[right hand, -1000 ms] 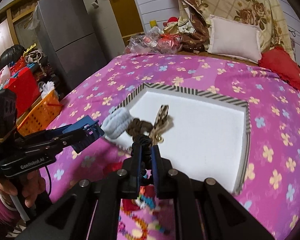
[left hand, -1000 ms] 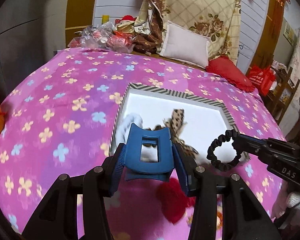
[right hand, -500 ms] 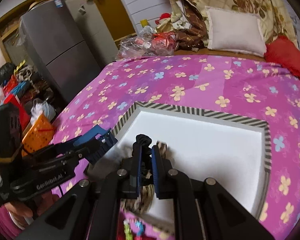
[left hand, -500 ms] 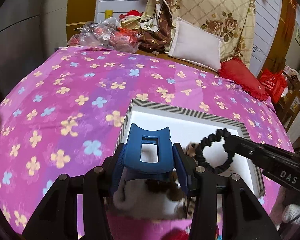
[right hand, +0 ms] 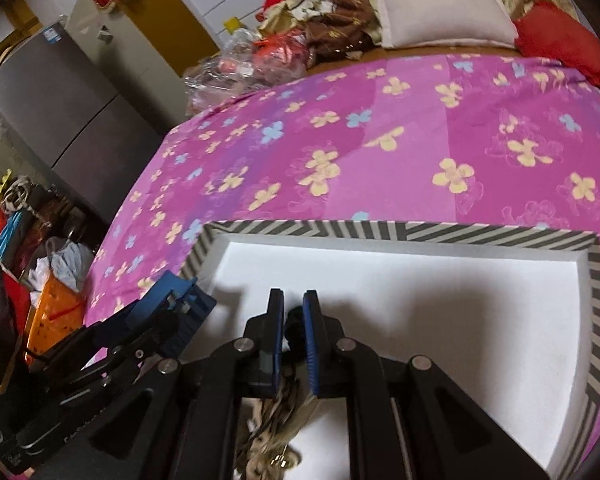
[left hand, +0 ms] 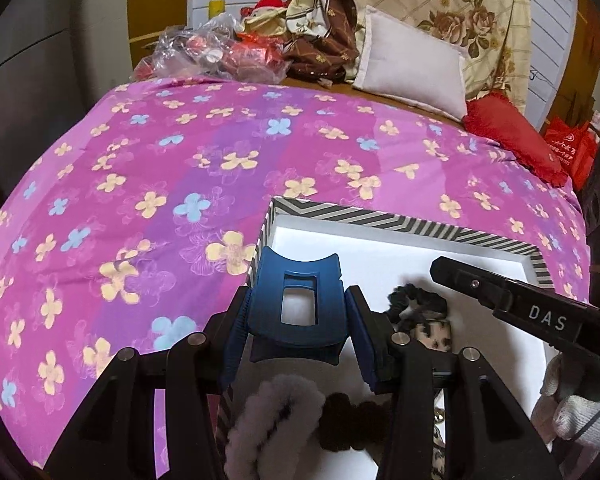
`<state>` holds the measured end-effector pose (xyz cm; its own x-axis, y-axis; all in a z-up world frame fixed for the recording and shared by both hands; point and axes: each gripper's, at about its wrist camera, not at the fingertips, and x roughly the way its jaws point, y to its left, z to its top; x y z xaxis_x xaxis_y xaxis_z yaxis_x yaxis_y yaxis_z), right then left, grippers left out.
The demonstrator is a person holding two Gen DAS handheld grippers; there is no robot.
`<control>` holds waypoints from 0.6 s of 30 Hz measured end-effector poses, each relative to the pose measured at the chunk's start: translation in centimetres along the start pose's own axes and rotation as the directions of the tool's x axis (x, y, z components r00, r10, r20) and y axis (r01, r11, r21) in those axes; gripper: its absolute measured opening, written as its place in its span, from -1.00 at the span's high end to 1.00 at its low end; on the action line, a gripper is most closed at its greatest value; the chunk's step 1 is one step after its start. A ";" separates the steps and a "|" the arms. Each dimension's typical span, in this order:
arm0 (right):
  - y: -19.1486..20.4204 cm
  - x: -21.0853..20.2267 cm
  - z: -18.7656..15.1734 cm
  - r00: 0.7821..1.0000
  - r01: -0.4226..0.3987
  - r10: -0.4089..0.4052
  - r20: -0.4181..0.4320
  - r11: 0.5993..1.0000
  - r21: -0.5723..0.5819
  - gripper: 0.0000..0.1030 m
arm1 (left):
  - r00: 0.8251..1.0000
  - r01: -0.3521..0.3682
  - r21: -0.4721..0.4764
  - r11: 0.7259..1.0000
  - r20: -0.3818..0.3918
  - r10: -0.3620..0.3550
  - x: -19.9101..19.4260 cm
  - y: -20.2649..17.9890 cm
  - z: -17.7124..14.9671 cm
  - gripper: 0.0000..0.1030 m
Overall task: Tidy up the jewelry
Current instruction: 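Carry the claw clip and black scrunchie into the box and open both tools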
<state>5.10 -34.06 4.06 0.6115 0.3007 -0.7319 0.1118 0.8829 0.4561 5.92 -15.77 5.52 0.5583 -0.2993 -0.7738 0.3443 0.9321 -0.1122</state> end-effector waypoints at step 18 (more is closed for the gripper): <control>0.0 -3.7 -1.8 1.000 0.000 -0.001 -0.009 0.999 -0.041 0.34 | 0.999 0.035 -0.029 0.999 0.000 -0.035 -0.8 0.7 0.1 -0.14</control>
<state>1.42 -34.53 5.89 0.6046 0.3031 -0.7366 0.0796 0.8971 0.4345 5.76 -14.86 6.14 0.5457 -0.3320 -0.7694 0.3421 0.9264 -0.1571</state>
